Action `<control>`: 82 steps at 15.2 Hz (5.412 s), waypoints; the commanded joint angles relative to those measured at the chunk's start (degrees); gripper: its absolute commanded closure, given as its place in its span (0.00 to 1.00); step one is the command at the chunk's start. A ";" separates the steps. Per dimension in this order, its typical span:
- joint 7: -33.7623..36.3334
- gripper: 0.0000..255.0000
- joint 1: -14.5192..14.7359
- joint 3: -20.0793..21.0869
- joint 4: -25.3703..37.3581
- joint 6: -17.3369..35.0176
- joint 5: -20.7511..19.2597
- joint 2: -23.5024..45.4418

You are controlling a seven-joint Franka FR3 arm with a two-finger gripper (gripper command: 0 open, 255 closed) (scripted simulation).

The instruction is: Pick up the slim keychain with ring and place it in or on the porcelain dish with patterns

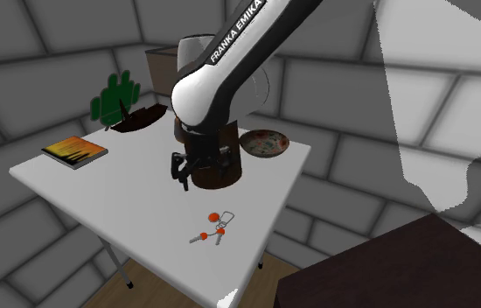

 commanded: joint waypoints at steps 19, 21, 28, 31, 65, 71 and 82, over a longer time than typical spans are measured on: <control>44.39 0.00 15.86 -10.58 -16.93 14.20 -7.15 -3.68; 44.75 0.00 16.06 -10.92 -16.65 15.48 -7.63 -2.11; 45.02 0.00 16.24 -11.22 -16.39 16.48 -7.99 -0.86; 45.02 1.00 16.24 -11.22 -16.38 16.48 -7.99 -0.85; 38.99 1.00 13.84 -9.32 -15.69 -0.02 -2.42 -16.92; 29.74 1.00 9.00 -12.94 -12.80 -0.64 -1.41 -15.03; 14.03 1.00 0.14 -17.91 -1.37 -4.01 1.17 -7.42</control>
